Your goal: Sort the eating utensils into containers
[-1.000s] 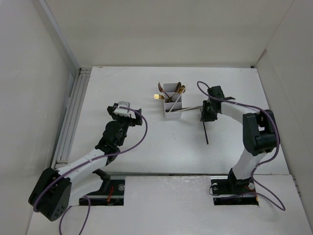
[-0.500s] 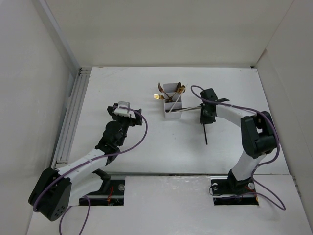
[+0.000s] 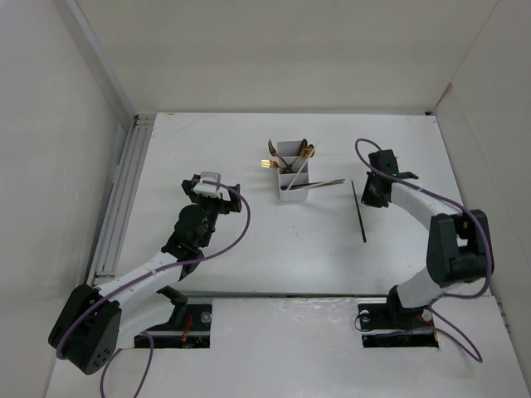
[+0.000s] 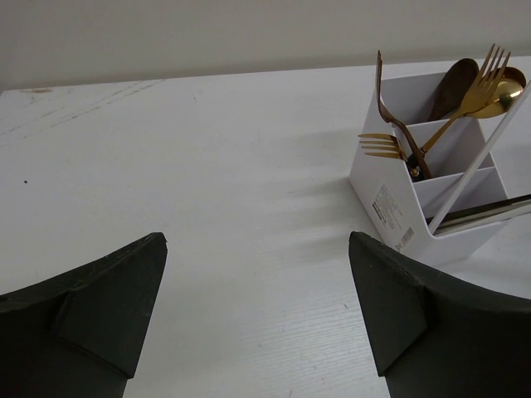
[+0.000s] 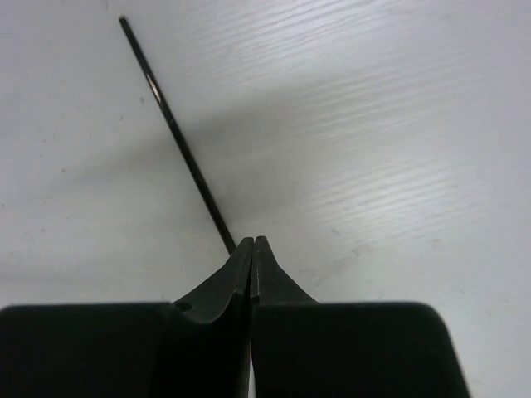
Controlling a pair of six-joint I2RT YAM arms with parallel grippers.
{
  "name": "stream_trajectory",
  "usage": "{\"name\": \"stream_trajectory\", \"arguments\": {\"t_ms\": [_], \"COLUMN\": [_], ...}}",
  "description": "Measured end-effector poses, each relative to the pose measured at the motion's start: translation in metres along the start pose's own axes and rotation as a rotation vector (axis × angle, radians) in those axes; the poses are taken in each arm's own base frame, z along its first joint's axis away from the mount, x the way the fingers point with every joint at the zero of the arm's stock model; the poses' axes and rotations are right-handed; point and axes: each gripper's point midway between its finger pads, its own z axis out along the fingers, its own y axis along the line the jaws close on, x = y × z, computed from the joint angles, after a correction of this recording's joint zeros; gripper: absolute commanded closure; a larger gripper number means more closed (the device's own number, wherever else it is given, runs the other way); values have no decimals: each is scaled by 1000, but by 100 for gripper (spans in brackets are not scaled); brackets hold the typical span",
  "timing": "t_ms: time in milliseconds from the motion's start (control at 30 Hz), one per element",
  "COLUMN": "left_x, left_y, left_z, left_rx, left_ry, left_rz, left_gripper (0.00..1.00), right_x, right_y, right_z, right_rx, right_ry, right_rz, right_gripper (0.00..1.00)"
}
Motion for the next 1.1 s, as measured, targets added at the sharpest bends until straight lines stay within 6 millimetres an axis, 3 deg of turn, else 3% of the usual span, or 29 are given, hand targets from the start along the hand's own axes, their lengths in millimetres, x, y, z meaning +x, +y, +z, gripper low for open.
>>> {"name": "stream_trajectory", "arguments": {"t_ms": [100, 200, 233, 267, 333, 467, 600, 700, 833, 1100], "left_x": [0, 0, 0, 0, 0, 0, 0, 0, 0, 0], "left_y": [0, 0, 0, 0, 0, 0, 0, 0, 0, 0], "left_z": [0, 0, 0, 0, 0, 0, 0, 0, 0, 0], "left_rx": [0, 0, 0, 0, 0, 0, 0, 0, 0, 0], "left_ry": [0, 0, 1, 1, 1, 1, 1, 1, 1, 1], "left_rz": [0, 0, 0, 0, 0, 0, 0, 0, 0, 3], "left_gripper": [11, 11, 11, 11, 11, 11, 11, 11, 11, 11], "right_x": [-20, -48, -55, -60, -64, -59, -44, -49, -52, -25], "right_y": [-15, -17, -16, -16, -15, -17, -45, -50, -41, -42], "right_z": [-29, -60, -65, -66, -56, -4, 30, 34, 30, 31], "right_rx": [12, -21, -32, -36, -38, -45, -26, -39, -94, -150], "right_ry": [-122, -261, -289, -300, -272, -107, 55, 96, 98, 162], "right_rz": [58, 104, 108, 98, 61, -32, -105, -181, -252, -304], "right_gripper": [100, 99, 90, 62, 53, 46, 44, 44, 44, 44]}}
